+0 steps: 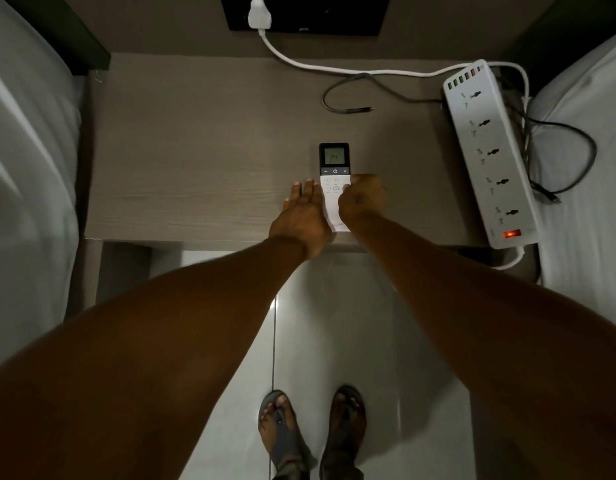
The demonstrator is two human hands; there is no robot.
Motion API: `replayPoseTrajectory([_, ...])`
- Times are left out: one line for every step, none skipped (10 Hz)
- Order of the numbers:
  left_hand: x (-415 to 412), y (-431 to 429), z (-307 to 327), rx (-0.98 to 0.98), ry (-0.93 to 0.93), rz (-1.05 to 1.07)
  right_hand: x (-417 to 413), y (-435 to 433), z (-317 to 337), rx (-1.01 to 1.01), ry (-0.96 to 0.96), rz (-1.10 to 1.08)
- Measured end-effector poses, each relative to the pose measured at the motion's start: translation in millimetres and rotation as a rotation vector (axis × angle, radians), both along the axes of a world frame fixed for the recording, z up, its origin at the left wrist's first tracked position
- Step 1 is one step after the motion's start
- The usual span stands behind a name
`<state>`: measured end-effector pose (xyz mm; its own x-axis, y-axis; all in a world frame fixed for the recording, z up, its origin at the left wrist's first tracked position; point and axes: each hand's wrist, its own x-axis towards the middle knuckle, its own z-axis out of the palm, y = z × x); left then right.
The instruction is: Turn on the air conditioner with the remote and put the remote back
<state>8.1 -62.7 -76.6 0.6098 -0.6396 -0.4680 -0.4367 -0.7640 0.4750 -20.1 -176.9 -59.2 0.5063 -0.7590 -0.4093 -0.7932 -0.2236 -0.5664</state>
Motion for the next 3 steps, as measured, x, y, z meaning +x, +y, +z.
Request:
replayPoseTrajectory([-2, 2, 0, 0.025, -0.009, -0.022, -1, 0, 2, -0.021, -0.003, 0.018])
replayPoseTrajectory([0, 13, 14, 0.047, -0.095, 0.005, 0, 5, 19, -0.042, 0.003, 0.125])
replayPoseTrajectory([1, 19, 35, 0.021, -0.148, 0.048, -9, 2, 38, -0.09, -0.019, 0.209])
